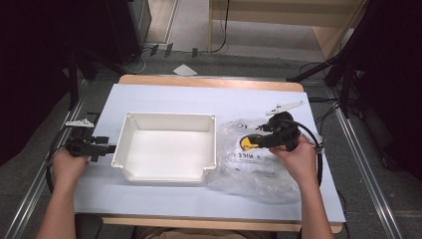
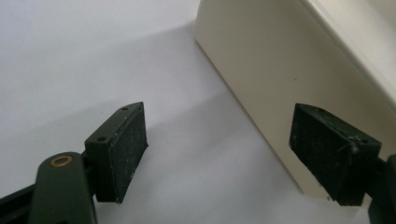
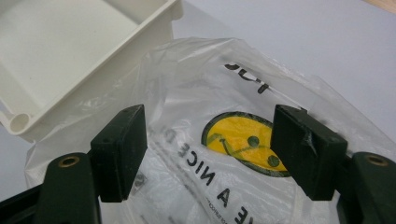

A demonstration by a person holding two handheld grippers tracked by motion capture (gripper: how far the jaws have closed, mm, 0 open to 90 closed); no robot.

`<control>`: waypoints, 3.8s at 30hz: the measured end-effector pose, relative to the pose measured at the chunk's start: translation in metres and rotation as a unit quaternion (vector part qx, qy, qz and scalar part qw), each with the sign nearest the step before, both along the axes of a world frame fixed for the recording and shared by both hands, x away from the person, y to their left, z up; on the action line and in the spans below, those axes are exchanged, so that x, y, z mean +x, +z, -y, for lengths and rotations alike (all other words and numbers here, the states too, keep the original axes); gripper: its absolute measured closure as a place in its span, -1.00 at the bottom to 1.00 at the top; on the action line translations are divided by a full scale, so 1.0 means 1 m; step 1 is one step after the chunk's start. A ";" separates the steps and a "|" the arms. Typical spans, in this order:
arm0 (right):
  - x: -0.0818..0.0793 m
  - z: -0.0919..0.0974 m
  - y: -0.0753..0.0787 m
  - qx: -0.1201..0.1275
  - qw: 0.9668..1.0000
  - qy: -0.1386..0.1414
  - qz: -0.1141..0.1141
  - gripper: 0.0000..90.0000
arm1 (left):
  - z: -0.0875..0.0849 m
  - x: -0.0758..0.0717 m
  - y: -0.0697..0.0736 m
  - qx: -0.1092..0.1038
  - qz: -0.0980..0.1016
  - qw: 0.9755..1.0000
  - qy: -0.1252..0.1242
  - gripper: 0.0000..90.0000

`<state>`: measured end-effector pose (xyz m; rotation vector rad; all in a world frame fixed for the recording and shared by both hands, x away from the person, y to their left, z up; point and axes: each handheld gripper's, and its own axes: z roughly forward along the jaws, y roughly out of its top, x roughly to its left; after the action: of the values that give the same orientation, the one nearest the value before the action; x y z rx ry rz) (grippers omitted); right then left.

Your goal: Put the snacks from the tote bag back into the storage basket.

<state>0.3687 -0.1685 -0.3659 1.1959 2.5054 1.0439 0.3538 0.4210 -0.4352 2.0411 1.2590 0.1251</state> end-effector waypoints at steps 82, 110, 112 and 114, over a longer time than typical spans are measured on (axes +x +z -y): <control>-0.007 0.090 0.001 -0.045 0.994 -0.078 -0.064 -0.36 | -0.001 -0.001 0.000 -0.002 0.003 1.000 0.002 -0.55; 0.005 0.072 -0.031 -0.113 0.985 -0.067 -0.110 -0.15 | 0.000 0.000 -0.001 -0.001 0.001 1.000 -0.001 -0.55; 0.006 0.069 -0.033 -0.121 0.984 -0.065 -0.114 -0.13 | 0.000 0.000 -0.002 0.000 0.001 1.000 0.001 -0.55; 0.006 0.067 -0.034 -0.132 0.983 -0.062 -0.108 -0.06 | 0.000 0.000 -0.001 -0.001 0.001 1.000 0.000 -0.55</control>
<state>0.3749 -0.2357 -0.3995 1.4250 2.5830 0.5553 0.3542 0.4209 -0.4365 2.0391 1.2569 0.1249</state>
